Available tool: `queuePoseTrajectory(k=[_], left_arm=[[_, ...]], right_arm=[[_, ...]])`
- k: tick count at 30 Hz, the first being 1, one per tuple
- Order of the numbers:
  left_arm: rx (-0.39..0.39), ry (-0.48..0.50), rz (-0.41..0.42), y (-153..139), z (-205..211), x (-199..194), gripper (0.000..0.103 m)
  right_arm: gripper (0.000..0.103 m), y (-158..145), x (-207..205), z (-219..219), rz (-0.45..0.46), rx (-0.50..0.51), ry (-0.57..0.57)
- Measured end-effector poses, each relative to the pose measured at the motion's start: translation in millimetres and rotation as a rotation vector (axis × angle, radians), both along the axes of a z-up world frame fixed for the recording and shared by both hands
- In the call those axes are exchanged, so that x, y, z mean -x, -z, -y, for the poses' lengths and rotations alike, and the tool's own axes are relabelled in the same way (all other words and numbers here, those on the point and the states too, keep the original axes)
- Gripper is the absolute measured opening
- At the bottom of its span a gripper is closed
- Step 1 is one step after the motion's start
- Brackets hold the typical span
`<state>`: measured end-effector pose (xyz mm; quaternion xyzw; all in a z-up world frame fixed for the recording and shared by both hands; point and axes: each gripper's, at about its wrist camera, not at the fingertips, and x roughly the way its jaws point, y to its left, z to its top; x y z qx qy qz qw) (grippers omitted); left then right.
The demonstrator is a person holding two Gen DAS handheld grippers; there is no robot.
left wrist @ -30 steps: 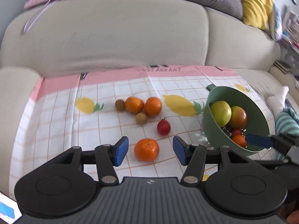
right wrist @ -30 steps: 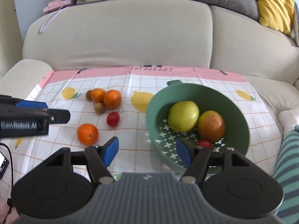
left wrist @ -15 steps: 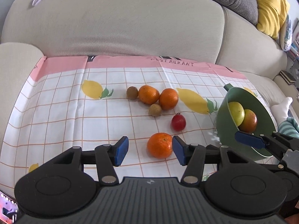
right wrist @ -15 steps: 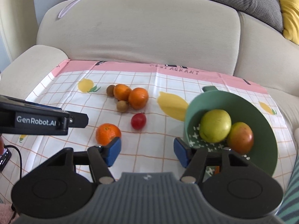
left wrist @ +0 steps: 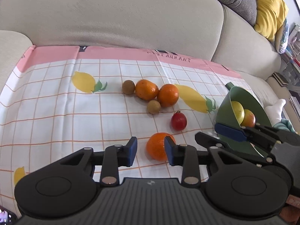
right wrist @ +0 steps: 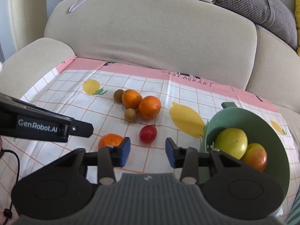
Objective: Organize fruits
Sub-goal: 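Move both tools back toward the remaining fruit on the cloth, then grasp a mandarin with the left tool while the right tool grasps a red tomato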
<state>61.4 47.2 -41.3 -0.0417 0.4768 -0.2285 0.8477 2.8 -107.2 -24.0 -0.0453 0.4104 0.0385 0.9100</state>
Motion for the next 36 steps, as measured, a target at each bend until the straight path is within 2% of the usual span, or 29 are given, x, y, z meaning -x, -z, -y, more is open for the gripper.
queuePoseTrajectory(k=[6,14,21,25,28,32,36], left_arm=[[-0.027,0.059,-0.013,10.6,7.4,0.3,0.040],[-0.068,0.142,-0.020,21.1,24.5,3.2,0.055],[-0.090,0.118,-0.012,27.9,29.9,-5.1,0.061],[-0.111,0.161,-0.022,32.7,32.7,-5.9,0.065],[-0.123,0.188,0.006,31.9,36.5,-1.6,0.067],[-0.156,0.195,0.028,35.4,45.9,-1.2,0.069],[-0.181,0.202,0.057,37.9,54.4,-0.5,0.068]], right_arm=[[0.033,10.0,-13.1,10.7,-0.029,-0.037,0.010],[0.033,19.3,-15.8,23.7,-0.040,-0.073,-0.012],[0.032,18.8,-18.5,31.9,-0.030,-0.088,-0.042],[0.032,17.2,-22.1,37.2,-0.044,-0.113,-0.070],[0.037,15.8,-23.4,40.7,-0.061,-0.143,-0.107],[0.037,16.9,-23.1,37.3,-0.061,-0.115,-0.126],[0.037,16.5,-23.8,37.7,-0.066,-0.131,-0.122]])
